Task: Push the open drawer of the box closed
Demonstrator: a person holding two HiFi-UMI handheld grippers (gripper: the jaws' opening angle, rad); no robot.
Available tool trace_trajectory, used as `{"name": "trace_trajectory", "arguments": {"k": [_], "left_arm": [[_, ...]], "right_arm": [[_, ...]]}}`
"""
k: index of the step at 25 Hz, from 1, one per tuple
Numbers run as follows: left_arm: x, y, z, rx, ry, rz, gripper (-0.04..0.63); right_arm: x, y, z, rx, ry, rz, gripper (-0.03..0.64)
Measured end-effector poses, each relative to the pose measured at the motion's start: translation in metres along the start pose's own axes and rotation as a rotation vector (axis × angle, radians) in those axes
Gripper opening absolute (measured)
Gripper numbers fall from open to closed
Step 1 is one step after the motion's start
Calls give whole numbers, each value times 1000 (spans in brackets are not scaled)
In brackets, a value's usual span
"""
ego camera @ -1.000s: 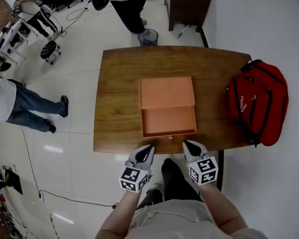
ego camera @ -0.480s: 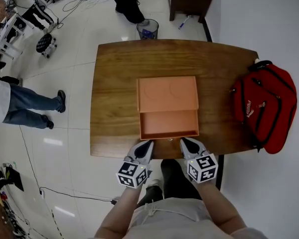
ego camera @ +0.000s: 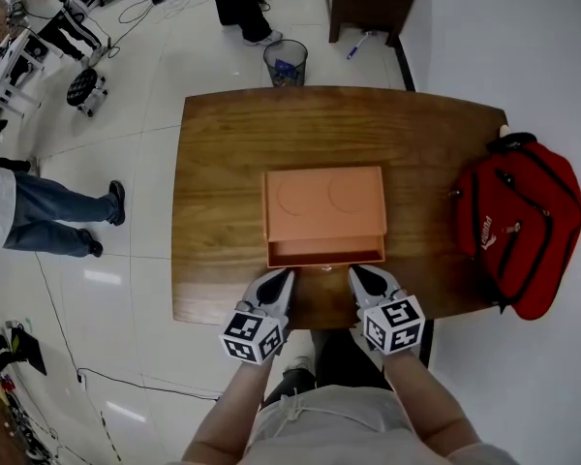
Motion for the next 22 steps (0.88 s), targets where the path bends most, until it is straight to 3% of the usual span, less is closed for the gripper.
{"name": "trace_trajectory", "arguments": {"k": [13,22], "left_arm": [[33,27,-29,-37,40,9,6],[25,36,-15,-38,-2,32,5]], "right_arm": [[33,39,11,-3,13,-14,6],[21,39,3,-27,9,-23,5]]}}
Point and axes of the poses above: the fingertips, and each gripper's own axes: x forward along the fingers, z to its right, y out of its top, the point moved 9 cm from there along -x, backward along the fingers, and after that the axes turned 15 degrees about x, right-handed, at the moved point
